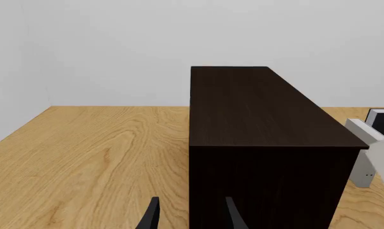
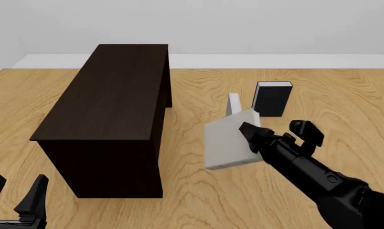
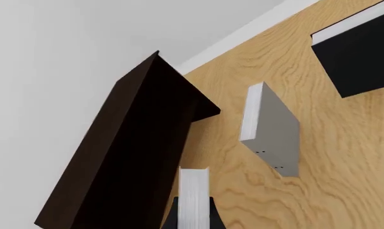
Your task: Pick up the book on the right and place it under the cabinet shelf.
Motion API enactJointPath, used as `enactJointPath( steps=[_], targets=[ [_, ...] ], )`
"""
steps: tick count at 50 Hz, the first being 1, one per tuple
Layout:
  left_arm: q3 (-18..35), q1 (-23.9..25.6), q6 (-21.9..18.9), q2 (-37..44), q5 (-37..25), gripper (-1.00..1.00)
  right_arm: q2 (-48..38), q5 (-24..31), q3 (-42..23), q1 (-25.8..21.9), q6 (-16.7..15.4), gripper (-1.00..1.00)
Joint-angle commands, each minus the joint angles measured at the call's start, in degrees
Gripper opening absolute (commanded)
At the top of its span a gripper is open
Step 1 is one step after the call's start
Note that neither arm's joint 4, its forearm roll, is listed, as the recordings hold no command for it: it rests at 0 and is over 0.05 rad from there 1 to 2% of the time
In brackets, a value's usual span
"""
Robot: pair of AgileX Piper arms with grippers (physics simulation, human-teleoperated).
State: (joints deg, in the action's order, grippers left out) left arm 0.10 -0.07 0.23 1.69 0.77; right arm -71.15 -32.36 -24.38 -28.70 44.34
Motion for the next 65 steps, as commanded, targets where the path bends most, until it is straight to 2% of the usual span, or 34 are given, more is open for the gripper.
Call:
enactJointPath(
  steps=[1, 21, 33, 41, 55, 65],
  targets=[
    [0.01, -0.01, -0.01, 0.04, 0.06, 1.00, -7.94, -8.42, -1.57, -1.46, 4.87, -1.00],
    [-0.02, -0.02, 0.05, 0.39, 0.25, 1.00, -19.83, -18.63, -3.92, -2.73, 10.07, -1.00],
    [0.04, -0.03, 0.03, 0.24, 0.12, 1.00, -28.70, -25.67, -6.80, -3.56, 14.35, -1.00],
    [0.00, -0.03, 0.04, 0.64, 0.51, 1.00, -31.77, -27.28, -8.59, -3.77, 15.47, -1.00],
    [0.00, -0.03, 0.06, 0.58, 0.39, 1.00, -39.31, -33.34, -10.75, -4.71, 19.35, -1.00],
    [-0.02, -0.03, 0.05, 0.70, 0.52, 1.00, -43.92, -35.85, -12.22, -4.42, 20.62, -1.00]
  ],
)
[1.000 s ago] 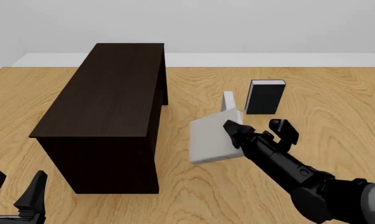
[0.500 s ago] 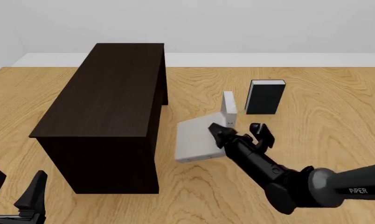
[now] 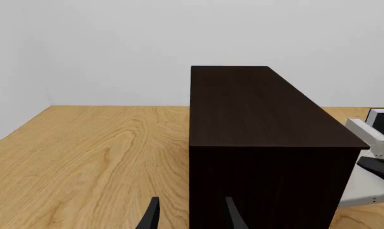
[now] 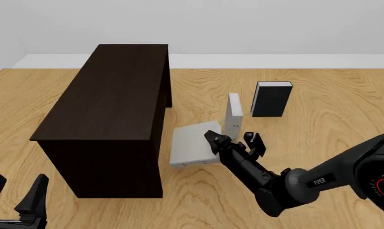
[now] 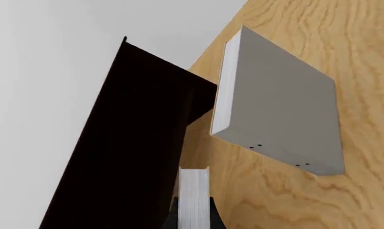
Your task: Pick up the book on the right and place it under the cabinet shelf.
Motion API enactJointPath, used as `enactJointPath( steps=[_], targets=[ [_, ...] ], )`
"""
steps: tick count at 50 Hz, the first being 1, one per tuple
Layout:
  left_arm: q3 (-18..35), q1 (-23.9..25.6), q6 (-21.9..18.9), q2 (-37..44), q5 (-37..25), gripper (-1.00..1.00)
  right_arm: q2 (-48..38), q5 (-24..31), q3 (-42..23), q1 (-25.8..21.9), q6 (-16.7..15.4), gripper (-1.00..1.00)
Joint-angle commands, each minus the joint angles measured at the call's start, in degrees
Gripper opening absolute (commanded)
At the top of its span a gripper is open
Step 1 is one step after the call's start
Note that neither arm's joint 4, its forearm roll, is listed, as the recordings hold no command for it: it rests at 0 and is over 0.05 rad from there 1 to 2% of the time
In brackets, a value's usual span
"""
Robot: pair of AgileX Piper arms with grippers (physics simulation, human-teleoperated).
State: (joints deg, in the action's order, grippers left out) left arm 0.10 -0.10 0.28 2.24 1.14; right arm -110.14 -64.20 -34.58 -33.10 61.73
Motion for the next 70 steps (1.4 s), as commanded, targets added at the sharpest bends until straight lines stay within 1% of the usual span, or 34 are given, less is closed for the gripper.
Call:
enactJointPath(
  steps=[1, 5, 15, 36, 37, 44, 46, 49, 51, 52, 54, 56, 58, 59, 61, 64, 65, 68, 70],
  targets=[
    [-0.02, -0.01, 0.00, 0.17, 0.17, 1.00, -5.56, -4.42, -2.10, 0.01, 3.34, -1.00],
    [-0.03, -0.01, 0.00, 0.18, 0.20, 1.00, -7.45, -5.50, -2.55, 0.15, 4.07, -1.00],
    [-0.04, -0.01, 0.00, 0.15, 0.17, 1.00, -9.45, -5.61, -3.32, 0.55, 4.62, -1.00],
    [-0.02, -0.01, -0.02, -0.18, -0.09, 1.00, -12.73, -5.68, -3.49, 1.18, 4.24, -1.00],
    [-0.02, -0.01, -0.03, -0.17, -0.07, 1.00, -12.71, -5.67, -3.36, 1.13, 4.19, 1.00],
    [0.03, -0.01, -0.03, -0.29, -0.23, 1.00, -13.05, -5.26, -2.83, 1.20, 3.25, 1.00],
    [0.03, -0.02, -0.02, -0.14, -0.12, 1.00, -12.13, -3.03, -3.02, 2.10, 1.59, 1.00],
    [0.03, -0.02, -0.01, -0.12, -0.11, 1.00, -11.85, -2.37, -2.82, 2.21, 1.24, 1.00],
    [0.03, -0.01, -0.03, -0.26, -0.18, 1.00, -10.87, 0.56, -3.28, 2.99, -0.79, 1.00],
    [0.03, -0.02, -0.03, -0.20, -0.15, 1.00, -10.91, 0.52, -3.19, 2.97, -0.81, 1.00],
    [0.03, -0.01, -0.02, -0.19, -0.14, 1.00, -10.44, 2.13, -3.44, 3.46, -1.98, 1.00],
    [0.03, -0.02, -0.03, -0.22, -0.16, 1.00, -9.49, 4.16, -3.51, 3.98, -3.78, 1.00],
    [0.03, -0.02, -0.01, -0.12, -0.11, 1.00, -9.16, 4.65, -3.35, 4.39, -4.20, 1.00],
    [0.03, -0.01, 0.00, -0.16, -0.12, 1.00, -8.28, 7.27, -3.84, 5.03, -6.19, 1.00],
    [0.03, -0.02, -0.03, -0.24, -0.17, 1.00, -7.39, 9.33, -3.87, 6.01, -7.79, 1.00],
    [0.02, -0.01, -0.02, -0.16, -0.13, 1.00, -6.80, 11.04, -3.98, 7.00, -9.26, 1.00],
    [0.00, -0.01, 0.00, -0.01, 0.01, 1.00, -6.17, 12.03, -3.91, 7.45, -10.27, 1.00],
    [0.01, -0.01, -0.01, -0.05, -0.03, 1.00, -5.55, 13.38, -3.71, 8.42, -11.56, 1.00],
    [0.00, -0.02, -0.01, -0.09, -0.06, 1.00, -5.49, 13.42, -3.40, 8.33, -11.53, 1.00]
  ],
)
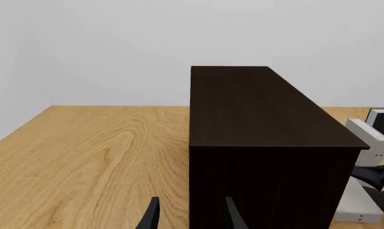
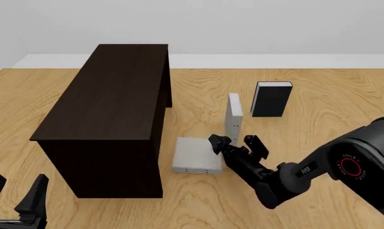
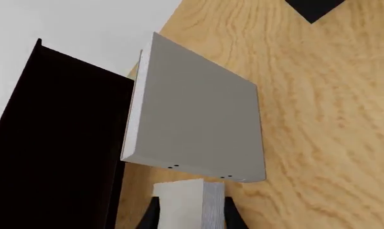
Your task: Pick up the book on the right and place it under the cabinet shelf.
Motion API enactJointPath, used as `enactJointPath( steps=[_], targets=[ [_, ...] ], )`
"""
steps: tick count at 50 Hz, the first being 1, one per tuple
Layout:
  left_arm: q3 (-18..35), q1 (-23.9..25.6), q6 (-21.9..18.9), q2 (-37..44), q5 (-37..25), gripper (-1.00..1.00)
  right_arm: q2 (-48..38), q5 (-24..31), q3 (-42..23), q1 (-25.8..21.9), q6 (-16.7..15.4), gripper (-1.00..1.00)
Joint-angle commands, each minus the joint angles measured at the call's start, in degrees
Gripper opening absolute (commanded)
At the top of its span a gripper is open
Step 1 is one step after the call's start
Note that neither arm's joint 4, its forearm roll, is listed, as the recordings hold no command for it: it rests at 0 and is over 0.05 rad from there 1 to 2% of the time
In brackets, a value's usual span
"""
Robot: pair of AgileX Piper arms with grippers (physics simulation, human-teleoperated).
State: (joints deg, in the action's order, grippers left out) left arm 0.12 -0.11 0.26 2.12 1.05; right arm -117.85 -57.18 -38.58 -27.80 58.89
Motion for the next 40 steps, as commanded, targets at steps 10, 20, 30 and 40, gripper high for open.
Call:
enactJointPath(
  steps=[10, 20, 30, 40],
  targets=[
    [0.00, -0.01, 0.01, 0.01, 0.00, 1.00, 4.59, 14.07, -0.26, 3.09, -15.62, 1.00],
    [-0.03, -0.02, 0.03, 0.19, 0.14, 1.00, 11.83, 26.02, -1.46, 1.89, -25.81, 1.00],
    [0.01, -0.02, 0.03, 0.17, 0.05, 1.00, 18.49, 33.47, -0.70, 2.75, -33.03, 1.00],
    [-0.06, -0.02, 0.03, 0.18, 0.12, 1.00, 21.41, 38.62, -0.54, 4.53, -38.76, 1.00]
  ],
)
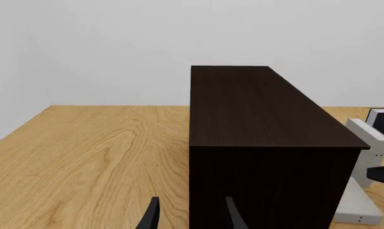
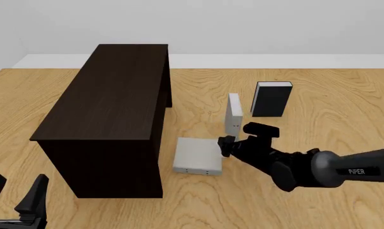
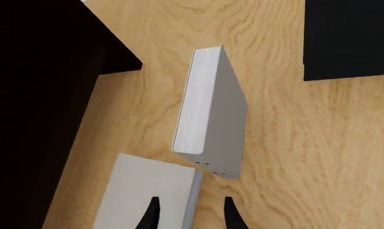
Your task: Pick up the book on the right and place it under the cabinet shelf.
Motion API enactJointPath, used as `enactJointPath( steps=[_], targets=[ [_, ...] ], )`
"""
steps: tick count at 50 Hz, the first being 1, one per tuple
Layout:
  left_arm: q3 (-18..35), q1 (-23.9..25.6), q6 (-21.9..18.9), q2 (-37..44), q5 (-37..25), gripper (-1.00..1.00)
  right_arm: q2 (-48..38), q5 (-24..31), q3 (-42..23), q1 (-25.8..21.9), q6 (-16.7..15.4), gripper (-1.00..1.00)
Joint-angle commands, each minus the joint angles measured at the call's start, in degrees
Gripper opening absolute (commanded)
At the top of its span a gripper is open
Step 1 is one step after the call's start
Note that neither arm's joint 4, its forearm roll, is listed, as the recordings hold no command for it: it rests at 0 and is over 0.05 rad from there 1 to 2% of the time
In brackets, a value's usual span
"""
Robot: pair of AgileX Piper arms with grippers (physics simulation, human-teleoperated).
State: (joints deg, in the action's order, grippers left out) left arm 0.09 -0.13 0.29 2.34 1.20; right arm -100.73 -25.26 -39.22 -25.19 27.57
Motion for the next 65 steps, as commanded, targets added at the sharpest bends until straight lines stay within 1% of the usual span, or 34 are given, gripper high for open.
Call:
enactJointPath(
  steps=[1, 3, 4, 5, 11, 12, 16, 18, 51, 52, 53, 65],
  targets=[
    [-0.03, 0.00, 0.01, -0.04, -0.03, 1.00, 4.59, 7.01, 0.19, 2.38, -8.17, 1.00],
    [-0.02, -0.01, 0.00, 0.00, 0.00, 1.00, 4.88, 7.74, 0.36, 2.96, -9.53, 1.00],
    [-0.02, -0.01, 0.00, 0.00, 0.00, 1.00, 5.08, 7.57, 0.58, 2.68, -9.03, 1.00],
    [-0.04, -0.01, 0.01, 0.06, 0.09, 1.00, 5.34, 8.37, 0.48, 3.87, -10.94, 1.00],
    [-0.01, -0.01, 0.00, 0.06, 0.06, 1.00, 5.80, 8.16, 1.35, 3.86, -11.51, 1.00],
    [0.00, -0.01, 0.00, 0.12, 0.10, 1.00, 5.73, 8.26, 1.35, 4.07, -12.12, 1.00],
    [-0.02, -0.01, 0.00, 0.16, 0.16, 1.00, 5.85, 8.07, 1.85, 4.22, -12.57, 1.00],
    [-0.02, -0.01, -0.01, 0.25, 0.25, 1.00, 5.71, 8.27, 1.86, 4.67, -13.48, 1.00],
    [-0.02, -0.03, -0.02, 0.00, 0.02, 1.00, 6.13, 8.39, 2.27, 4.44, -13.76, 1.00],
    [-0.03, 0.06, -0.04, -0.29, -0.17, 1.00, -3.47, 7.12, -3.05, 1.22, -14.11, 1.00],
    [-0.03, -0.02, -0.04, -0.26, -0.15, 1.00, 5.94, 8.31, 2.23, 4.34, -13.77, 1.00],
    [-0.03, -0.02, -0.08, -0.49, -0.38, 1.00, 3.05, 7.29, 1.37, 4.30, -13.20, 1.00]
  ],
)
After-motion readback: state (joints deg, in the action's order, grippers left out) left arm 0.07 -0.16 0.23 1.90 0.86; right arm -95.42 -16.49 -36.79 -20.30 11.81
